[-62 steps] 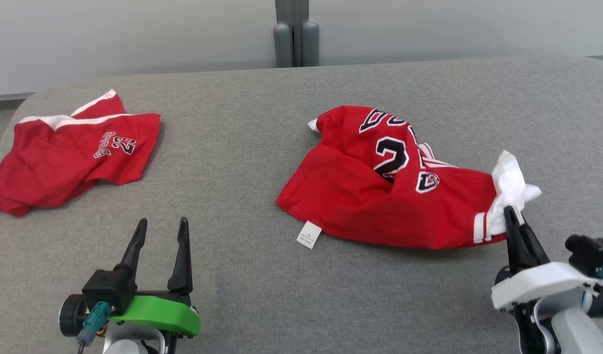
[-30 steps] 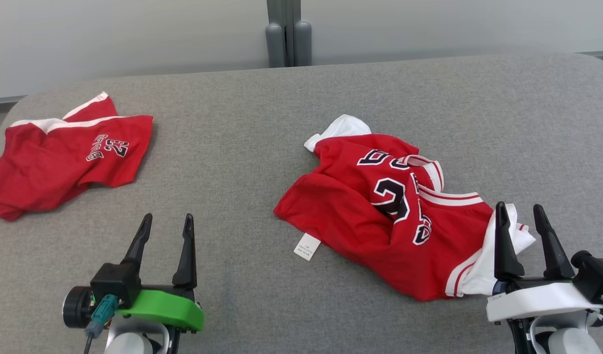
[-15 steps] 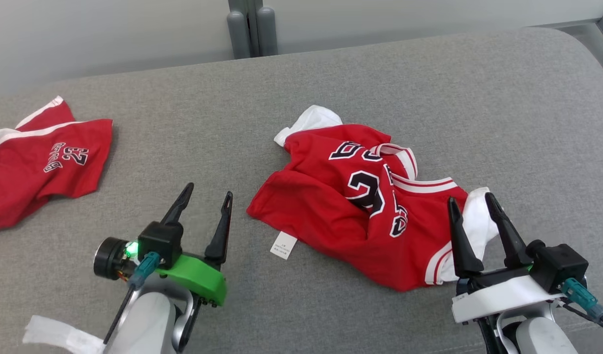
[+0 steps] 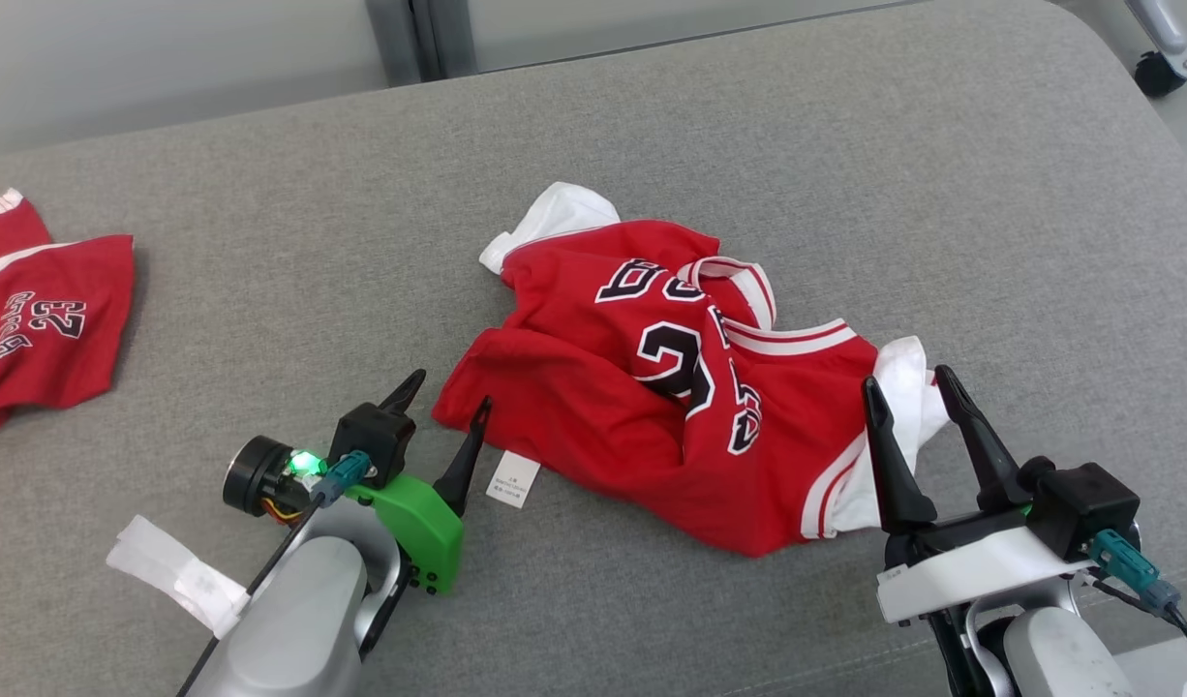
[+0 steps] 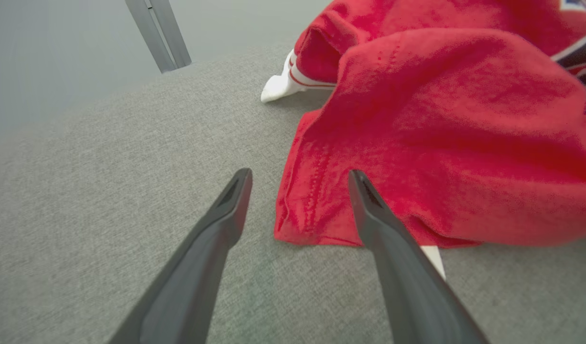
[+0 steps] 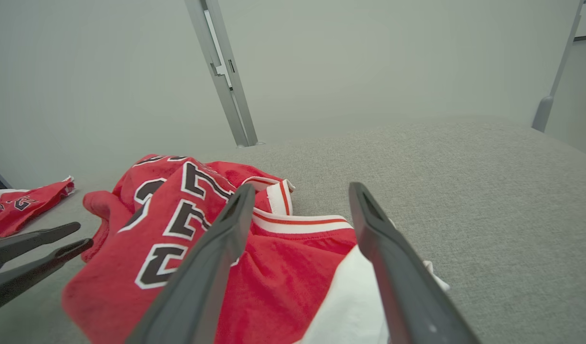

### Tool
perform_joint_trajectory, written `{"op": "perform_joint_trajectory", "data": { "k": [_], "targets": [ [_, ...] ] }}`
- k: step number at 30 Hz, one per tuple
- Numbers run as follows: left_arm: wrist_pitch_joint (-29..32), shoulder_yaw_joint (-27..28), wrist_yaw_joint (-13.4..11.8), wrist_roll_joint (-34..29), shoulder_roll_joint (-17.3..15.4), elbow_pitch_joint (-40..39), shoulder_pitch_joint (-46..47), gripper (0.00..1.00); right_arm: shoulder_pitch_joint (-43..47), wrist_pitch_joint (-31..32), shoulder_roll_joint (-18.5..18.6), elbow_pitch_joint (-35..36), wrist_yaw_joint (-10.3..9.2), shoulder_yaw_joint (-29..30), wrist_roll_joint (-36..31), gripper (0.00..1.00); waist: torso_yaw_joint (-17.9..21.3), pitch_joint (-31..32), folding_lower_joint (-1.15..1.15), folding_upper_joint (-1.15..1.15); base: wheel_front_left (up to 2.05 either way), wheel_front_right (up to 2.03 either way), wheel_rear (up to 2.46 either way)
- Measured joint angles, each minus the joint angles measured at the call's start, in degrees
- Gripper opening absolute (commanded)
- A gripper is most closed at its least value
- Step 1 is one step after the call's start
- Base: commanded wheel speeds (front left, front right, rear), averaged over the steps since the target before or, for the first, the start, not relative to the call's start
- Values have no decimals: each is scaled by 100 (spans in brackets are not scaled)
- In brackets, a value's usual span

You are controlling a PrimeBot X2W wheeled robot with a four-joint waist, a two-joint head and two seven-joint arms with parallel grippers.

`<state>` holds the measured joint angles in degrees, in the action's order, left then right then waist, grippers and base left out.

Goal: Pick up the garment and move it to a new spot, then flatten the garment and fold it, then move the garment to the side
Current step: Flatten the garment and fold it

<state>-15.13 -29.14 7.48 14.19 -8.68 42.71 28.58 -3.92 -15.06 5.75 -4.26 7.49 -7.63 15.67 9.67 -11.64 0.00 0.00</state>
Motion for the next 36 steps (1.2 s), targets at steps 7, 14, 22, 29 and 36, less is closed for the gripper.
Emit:
{"op": "perform_joint_trajectory", "data": {
  "k": [7, 14, 22, 29, 36],
  "targets": [
    [0, -307, 0, 325, 36, 733, 232, 31, -49, 0, -1, -34, 0, 38, -1, 100, 179, -147, 0, 0, 0, 0, 0],
    [-2, -398, 0, 637, 71, 642, 322, 0, -39, 0, -4, -33, 0, 103, -19, 100, 113, -97, 0, 0, 0, 0, 0],
    [-1, 509, -63, 708, -108, -352, -314, 0, 122, 0, -1, -60, 0, 202, -27, 100, -252, 139, 0, 0, 0, 0, 0],
    [0, 1079, -201, 641, -215, -967, -1306, 0, 244, 0, -8, -111, 0, 275, -44, 100, -662, 341, 0, 0, 0, 0, 0],
    [0, 1468, -339, 654, -138, -1423, -2252, 0, 335, 0, -24, -164, 0, 341, -63, 100, -1014, 482, 0, 0, 0, 0, 0]
  ]
}}
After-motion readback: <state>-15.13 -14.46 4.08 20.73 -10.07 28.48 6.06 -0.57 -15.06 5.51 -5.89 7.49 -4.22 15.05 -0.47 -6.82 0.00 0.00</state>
